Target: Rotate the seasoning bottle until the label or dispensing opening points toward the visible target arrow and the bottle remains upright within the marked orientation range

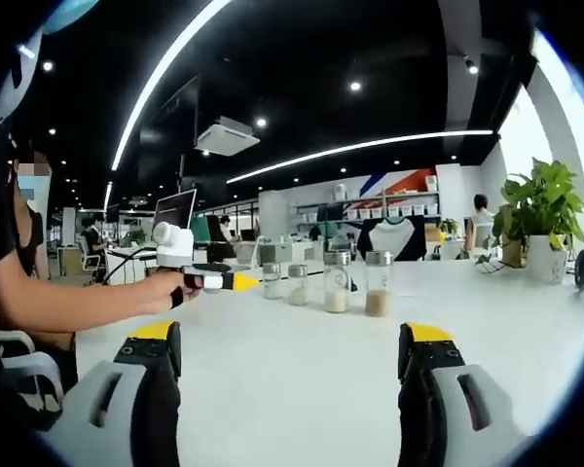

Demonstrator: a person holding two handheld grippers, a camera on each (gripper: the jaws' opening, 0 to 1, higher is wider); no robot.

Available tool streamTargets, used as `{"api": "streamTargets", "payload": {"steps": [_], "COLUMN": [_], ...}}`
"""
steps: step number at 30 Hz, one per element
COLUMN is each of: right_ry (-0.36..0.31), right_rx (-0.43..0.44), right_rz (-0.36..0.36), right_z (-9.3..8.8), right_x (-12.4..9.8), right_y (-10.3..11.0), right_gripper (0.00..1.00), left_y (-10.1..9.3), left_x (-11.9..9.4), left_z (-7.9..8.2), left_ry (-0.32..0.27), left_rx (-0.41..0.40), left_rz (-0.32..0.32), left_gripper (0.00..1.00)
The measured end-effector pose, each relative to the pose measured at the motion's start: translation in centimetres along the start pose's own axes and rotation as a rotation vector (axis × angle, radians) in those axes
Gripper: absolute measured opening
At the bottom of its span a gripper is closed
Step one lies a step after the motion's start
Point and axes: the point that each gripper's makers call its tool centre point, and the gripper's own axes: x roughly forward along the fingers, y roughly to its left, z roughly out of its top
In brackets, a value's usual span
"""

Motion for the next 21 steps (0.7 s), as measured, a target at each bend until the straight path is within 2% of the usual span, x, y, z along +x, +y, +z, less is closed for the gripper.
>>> {"api": "streamTargets", "payload": {"steps": [3, 6, 8, 11, 15, 18, 21], "right_ry": [0.011, 0.009, -0.008, -0.006, -0.015, -0.026, -0.04], "right_rx": [0.004, 0.02, 0.042, 0.045, 0.048, 0.045, 0.041], "right_rz": [-0.001, -0.015, -0.018, -0.019, -0.014, -0.022, -0.025], "right_z": [-0.1, 0.0, 0.5, 0.7, 1.1, 1.5, 2.1], "right_x": [-0.3, -0.6, -0.8, -0.6, -0.4, -0.3, -0.3], "right_y": [-0.1, -0.6, -0.5, -0.3, -0.2, -0.4, -0.5], "right_gripper": [0.94, 0.94, 0.94, 0.93, 0.92, 0.92, 0.92], "left_y": [0.6, 2.0, 3.4, 4.6, 5.4, 6.2, 6.1], "left_x": [0.8, 1.8, 2.1, 2.8, 3.5, 4.3, 4.8], "left_z": [-0.1, -0.4, 0.1, 0.5, 0.7, 1.1, 1.2], "left_ry": [0.004, 0.021, 0.004, -0.013, 0.005, -0.012, -0.017], "left_rx": [-0.004, 0.009, -0.013, -0.043, -0.026, -0.025, -0.034], "left_rz": [0.007, 0.033, 0.07, 0.09, 0.104, 0.116, 0.11], "left_gripper": [0.91, 0.9, 0.88, 0.84, 0.8, 0.79, 0.75]}}
